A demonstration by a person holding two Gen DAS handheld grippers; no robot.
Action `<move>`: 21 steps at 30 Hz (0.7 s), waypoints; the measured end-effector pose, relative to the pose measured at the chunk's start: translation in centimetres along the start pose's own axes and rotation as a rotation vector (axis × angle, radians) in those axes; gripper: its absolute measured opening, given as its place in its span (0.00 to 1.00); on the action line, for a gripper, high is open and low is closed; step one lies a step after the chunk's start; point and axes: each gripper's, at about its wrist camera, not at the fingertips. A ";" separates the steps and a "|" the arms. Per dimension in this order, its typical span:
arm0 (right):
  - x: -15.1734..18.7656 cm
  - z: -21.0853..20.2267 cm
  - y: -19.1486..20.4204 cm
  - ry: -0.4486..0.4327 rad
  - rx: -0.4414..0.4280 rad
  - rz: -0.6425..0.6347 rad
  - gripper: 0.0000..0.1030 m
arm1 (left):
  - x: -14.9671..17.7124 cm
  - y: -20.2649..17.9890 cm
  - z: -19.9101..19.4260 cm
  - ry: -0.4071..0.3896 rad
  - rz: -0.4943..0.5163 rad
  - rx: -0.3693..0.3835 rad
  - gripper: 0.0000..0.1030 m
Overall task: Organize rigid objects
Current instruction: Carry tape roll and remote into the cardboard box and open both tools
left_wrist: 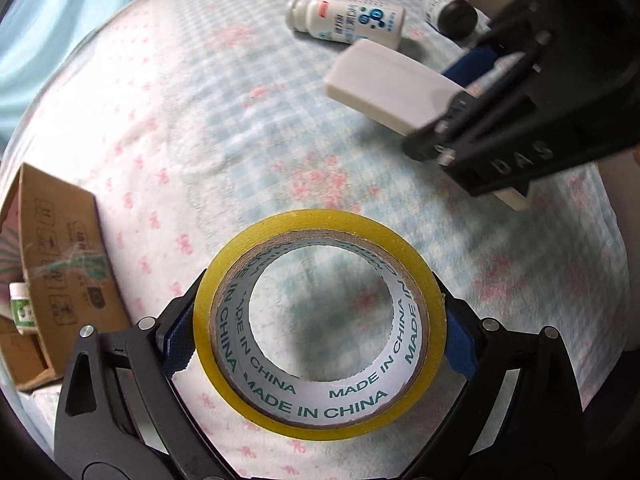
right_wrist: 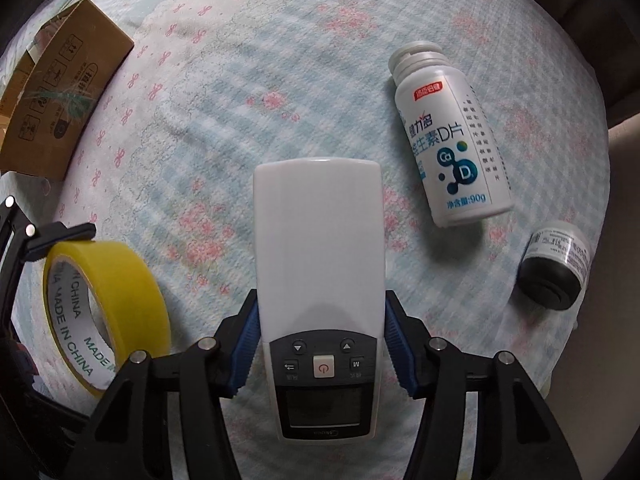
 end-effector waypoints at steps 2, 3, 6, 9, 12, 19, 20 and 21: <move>1.4 -1.2 0.3 -0.009 -0.013 0.015 0.52 | 0.5 1.5 -1.6 -0.008 -0.047 -0.006 0.94; 2.1 -1.8 0.5 -0.013 -0.022 0.022 0.52 | 0.7 2.2 -2.4 -0.011 -0.071 -0.003 0.94; 4.2 -3.8 1.4 -0.027 -0.046 0.040 0.52 | 2.8 2.9 -4.6 -0.004 -0.141 0.011 0.94; 6.0 -5.8 2.3 -0.048 -0.078 0.074 0.52 | 5.8 2.3 -7.4 -0.014 -0.200 -0.024 0.94; 6.6 -8.0 3.7 -0.067 -0.115 0.113 0.52 | 8.8 4.8 -9.5 -0.029 -0.261 -0.048 0.94; 5.7 -10.7 8.8 -0.126 -0.159 0.172 0.52 | 14.2 11.2 -13.1 -0.085 -0.378 -0.097 0.94; 5.6 -11.4 9.3 -0.136 -0.165 0.184 0.52 | 14.9 12.3 -13.7 -0.094 -0.387 -0.107 0.94; 5.5 -12.0 9.9 -0.147 -0.177 0.199 0.52 | 15.6 13.4 -14.3 -0.099 -0.392 -0.121 0.94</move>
Point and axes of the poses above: each gripper's, at about its wrist camera, not at the fingertips, and z roughly the way its jaws point, y to its left, x to its underside, and after that the axes turned 14 degrees about z, right-handed
